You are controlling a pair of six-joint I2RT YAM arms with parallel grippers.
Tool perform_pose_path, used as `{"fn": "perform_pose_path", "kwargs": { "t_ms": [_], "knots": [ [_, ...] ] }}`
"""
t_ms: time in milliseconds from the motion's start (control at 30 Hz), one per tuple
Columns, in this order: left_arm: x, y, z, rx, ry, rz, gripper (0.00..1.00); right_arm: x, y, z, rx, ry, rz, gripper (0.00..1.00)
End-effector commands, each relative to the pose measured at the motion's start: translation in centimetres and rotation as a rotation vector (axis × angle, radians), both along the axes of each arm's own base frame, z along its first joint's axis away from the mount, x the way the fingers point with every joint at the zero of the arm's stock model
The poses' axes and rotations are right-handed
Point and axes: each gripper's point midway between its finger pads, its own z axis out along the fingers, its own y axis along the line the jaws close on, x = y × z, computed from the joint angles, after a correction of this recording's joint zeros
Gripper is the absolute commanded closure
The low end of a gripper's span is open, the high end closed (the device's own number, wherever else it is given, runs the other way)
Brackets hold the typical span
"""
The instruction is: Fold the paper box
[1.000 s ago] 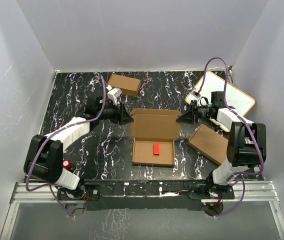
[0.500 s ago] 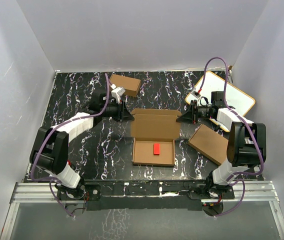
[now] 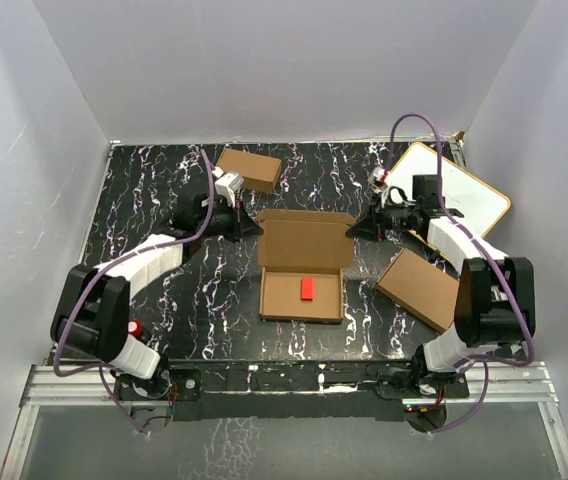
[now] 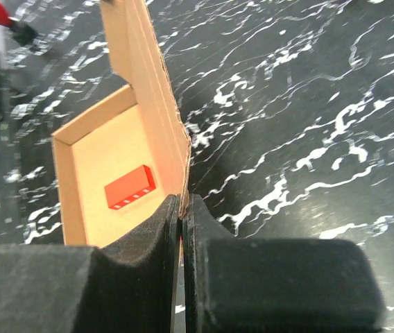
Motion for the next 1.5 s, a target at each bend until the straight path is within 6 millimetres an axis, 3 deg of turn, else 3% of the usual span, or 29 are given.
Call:
{"fn": "perform_pose_path", "kwargs": {
  "t_ms": [0,167,400,633,900,1233,1367,1467],
  "knots": [
    [1.2,-0.6,5.0,-0.022,-0.205,0.132,1.00,3.2,2.5,5.1,-0.105,-0.303,-0.087,0.92],
    [2.4,-0.2,5.2,0.040,-0.267,0.317,1.00,5.1,3.0,7.6,-0.130,-0.412,-0.221,0.92],
    [4.5,-1.3,5.8,0.063,-0.303,0.483,1.00,8.5,3.4,9.9,-0.197,-0.509,-0.491,0.92],
    [7.1,-1.8,5.6,0.110,-0.302,0.653,1.00,10.5,2.9,9.3,-0.181,-0.482,-0.738,0.92],
    [7.7,-3.7,5.2,0.184,-0.310,0.763,1.00,10.3,2.4,7.6,-0.129,-0.402,-0.848,0.92],
    [6.8,-5.1,4.3,0.205,-0.416,0.793,1.00,9.5,1.6,8.0,-0.021,-0.438,-0.950,0.92],
    [6.5,-5.4,4.3,0.194,-0.456,0.796,1.00,8.6,1.9,8.0,0.026,-0.459,-0.937,0.92],
    [7.3,-6.0,5.1,0.206,-0.510,0.783,1.00,9.3,2.6,8.3,0.027,-0.498,-0.929,0.92]
  ]
}}
